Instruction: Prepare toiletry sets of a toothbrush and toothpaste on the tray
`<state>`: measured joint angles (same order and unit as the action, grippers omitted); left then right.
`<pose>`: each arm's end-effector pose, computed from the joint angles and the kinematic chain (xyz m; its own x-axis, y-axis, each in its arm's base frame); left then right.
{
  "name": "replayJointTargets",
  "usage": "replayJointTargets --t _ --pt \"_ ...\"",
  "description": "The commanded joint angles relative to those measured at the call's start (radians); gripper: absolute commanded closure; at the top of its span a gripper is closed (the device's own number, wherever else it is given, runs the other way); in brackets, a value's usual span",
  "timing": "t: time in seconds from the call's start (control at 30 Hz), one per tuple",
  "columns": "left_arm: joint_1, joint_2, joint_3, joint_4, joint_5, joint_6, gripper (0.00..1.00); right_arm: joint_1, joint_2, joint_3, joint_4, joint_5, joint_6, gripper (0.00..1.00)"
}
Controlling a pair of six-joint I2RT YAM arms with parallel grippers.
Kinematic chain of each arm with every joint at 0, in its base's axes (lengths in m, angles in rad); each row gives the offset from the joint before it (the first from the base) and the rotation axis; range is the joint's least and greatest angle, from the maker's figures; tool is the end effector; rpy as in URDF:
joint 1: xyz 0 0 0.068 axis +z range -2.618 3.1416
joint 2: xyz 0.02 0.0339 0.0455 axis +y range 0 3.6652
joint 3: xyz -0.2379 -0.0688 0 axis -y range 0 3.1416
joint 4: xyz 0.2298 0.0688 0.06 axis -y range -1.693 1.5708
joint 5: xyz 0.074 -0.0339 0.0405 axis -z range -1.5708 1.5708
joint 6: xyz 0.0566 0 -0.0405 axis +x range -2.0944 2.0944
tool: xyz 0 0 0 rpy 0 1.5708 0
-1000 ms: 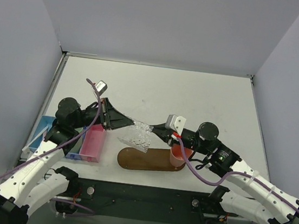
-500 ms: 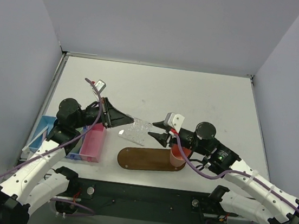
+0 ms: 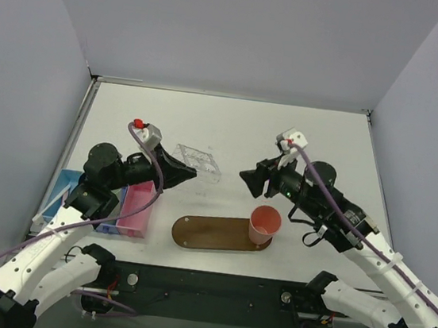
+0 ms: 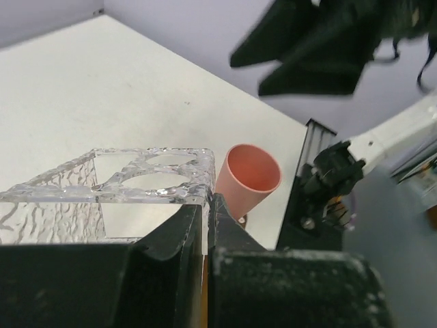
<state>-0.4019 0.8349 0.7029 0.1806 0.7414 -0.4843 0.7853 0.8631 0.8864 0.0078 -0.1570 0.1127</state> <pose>0.1798 -0.1180 0.3247 -0.3838 -0.2100 -0.8992 0.8255 0.3583 -0.4360 0.1518 0.1643 0.3636 -0.0691 0.0880 -0.9937 -0.8062 0.5818 0.1076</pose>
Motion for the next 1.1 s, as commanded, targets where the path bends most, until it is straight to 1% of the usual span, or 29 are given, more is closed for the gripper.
replayJointTargets --t 0.0,0.03,0.07,0.13,0.17,0.23,0.27,0.33,0.53,0.63,0.67,0.73,0.83,0.9,1.07 --pt "-0.11 -0.092 0.009 -0.007 -0.059 0.393 1.0 -0.057 0.12 0.25 -0.27 0.044 0.251 0.5" --pt "-0.129 -0.118 0.004 -0.019 -0.092 0.429 1.0 -0.07 0.134 0.267 -0.284 0.016 0.304 0.51" --pt "-0.165 -0.128 -0.002 -0.042 -0.105 0.478 1.0 -0.073 0.145 0.281 -0.288 -0.021 0.327 0.52" --pt "-0.193 -0.155 -0.022 -0.062 -0.137 0.545 1.0 -0.074 0.177 0.304 -0.285 -0.107 0.376 0.53" --pt "-0.218 -0.163 -0.031 -0.067 -0.163 0.576 1.0 -0.072 0.186 0.31 -0.285 -0.127 0.419 0.56" --pt "-0.238 -0.18 -0.057 -0.061 -0.172 0.596 1.0 -0.072 0.217 0.316 -0.289 -0.17 0.452 0.59" --pt "-0.244 -0.183 -0.062 -0.061 -0.183 0.611 1.0 -0.07 0.224 0.316 -0.29 -0.179 0.487 0.62" --pt "-0.262 -0.18 -0.068 -0.072 -0.183 0.627 1.0 -0.066 0.24 0.324 -0.29 -0.216 0.51 0.63" --pt "-0.298 -0.168 -0.074 -0.105 -0.211 0.667 1.0 0.003 0.255 0.342 -0.279 -0.19 0.548 0.64" --pt "-0.307 -0.169 -0.079 -0.112 -0.218 0.674 1.0 0.041 0.292 0.345 -0.273 -0.203 0.555 0.67" --pt "-0.308 -0.168 -0.08 -0.116 -0.22 0.678 1.0 0.049 0.301 0.345 -0.261 -0.211 0.555 0.7" --pt "-0.313 -0.166 -0.077 -0.124 -0.229 0.679 1.0 0.072 0.327 0.344 -0.243 -0.213 0.553 0.71" --pt "-0.325 -0.165 -0.077 -0.135 -0.24 0.685 1.0 0.081 0.355 0.336 -0.198 -0.219 0.559 0.71" --pt "-0.336 -0.168 -0.08 -0.139 -0.244 0.691 1.0 0.083 0.37 0.336 -0.186 -0.226 0.564 0.73" --pt "-0.351 -0.166 -0.077 -0.154 -0.257 0.704 1.0 0.084 0.387 0.335 -0.172 -0.208 0.565 0.73"
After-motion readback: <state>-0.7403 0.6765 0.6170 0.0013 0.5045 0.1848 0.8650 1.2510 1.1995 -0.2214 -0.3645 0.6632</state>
